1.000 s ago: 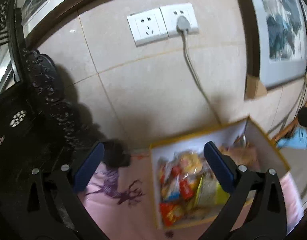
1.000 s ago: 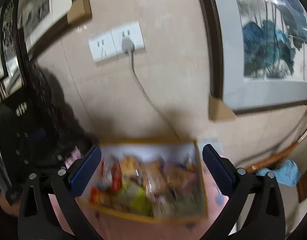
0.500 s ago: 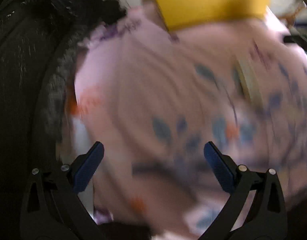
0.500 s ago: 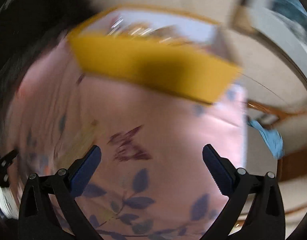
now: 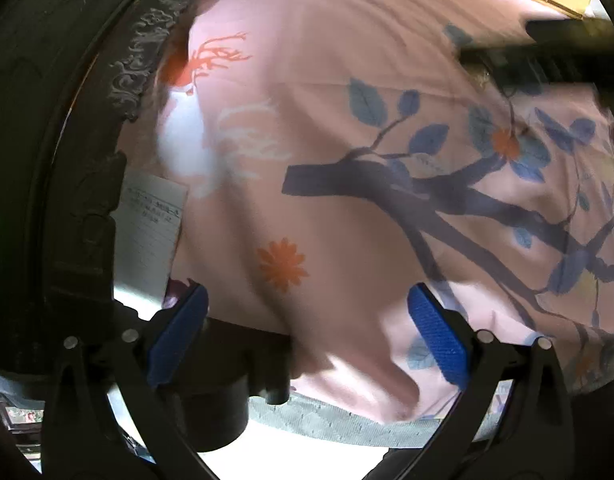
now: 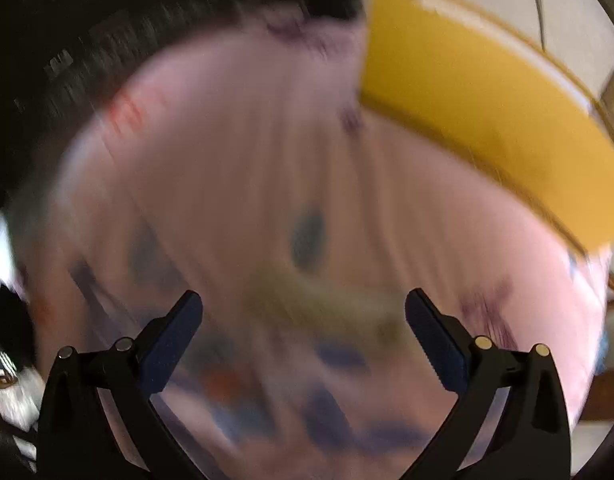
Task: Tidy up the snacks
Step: 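Move both open tools back over the clear tube snack on the tablecloth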
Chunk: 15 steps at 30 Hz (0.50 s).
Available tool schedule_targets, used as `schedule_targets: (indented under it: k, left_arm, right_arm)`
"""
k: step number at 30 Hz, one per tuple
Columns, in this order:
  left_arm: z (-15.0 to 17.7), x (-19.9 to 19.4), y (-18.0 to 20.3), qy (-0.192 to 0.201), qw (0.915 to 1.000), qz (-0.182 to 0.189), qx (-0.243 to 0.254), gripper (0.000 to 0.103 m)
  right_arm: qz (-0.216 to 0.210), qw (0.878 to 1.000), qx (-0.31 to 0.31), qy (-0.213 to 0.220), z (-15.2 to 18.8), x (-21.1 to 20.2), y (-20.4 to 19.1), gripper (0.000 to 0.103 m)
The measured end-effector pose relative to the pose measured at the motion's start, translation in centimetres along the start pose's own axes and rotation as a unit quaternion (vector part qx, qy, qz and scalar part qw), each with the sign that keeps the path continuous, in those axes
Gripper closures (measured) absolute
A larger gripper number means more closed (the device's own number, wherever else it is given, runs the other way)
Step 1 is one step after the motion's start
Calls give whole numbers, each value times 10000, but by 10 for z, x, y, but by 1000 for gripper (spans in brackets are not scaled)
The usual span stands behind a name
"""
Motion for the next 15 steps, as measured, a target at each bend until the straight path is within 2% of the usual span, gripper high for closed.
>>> schedule_targets:
  k: [2,4,5,7,9,11,13,15]
  left_arm:
    - [0,-10,5,180,9998,14,118,2]
    - [-2,-22,18,471,9978,219,413,2]
    - [-4,-31,26,719,9947,347,647,2]
    - [-15,-50,44,1508,9787,579,1265,2]
    - [-25,-59,57,2279,9564,509,1756,2]
    - [-36,-58,79,2697,9273,360,2571,2]
    - [-41,-47,98,2724,9027,107,3327,2]
    - [-39,-38,116,2777,8701,-60,4071,2]
  right_arm:
    - [-317,9994,154,73,-16,-13,4,1]
    - [-733,9972,-36,152,-15,-38,15,1]
    - [-734,9965,-297,259,-10,-52,23,1]
    - [-329,9924,-1126,364,8,-70,41,1]
    - [220,9825,-1837,194,31,-75,53,1]
    - [669,9686,-2388,-200,50,-72,69,1]
    - [562,9624,-2652,-184,60,-73,76,1]
    - [445,9506,-3070,-83,69,-70,72,1]
Point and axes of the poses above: each gripper's, at about its wrist camera, not at the fingertips, and x roughly the way its jaws point, y to its right, z to its underside, the point moved 4 cm from there along x, roughly the way its jaws point, and after that the axes turned 4 degrees about z, right-handed, at the moved point
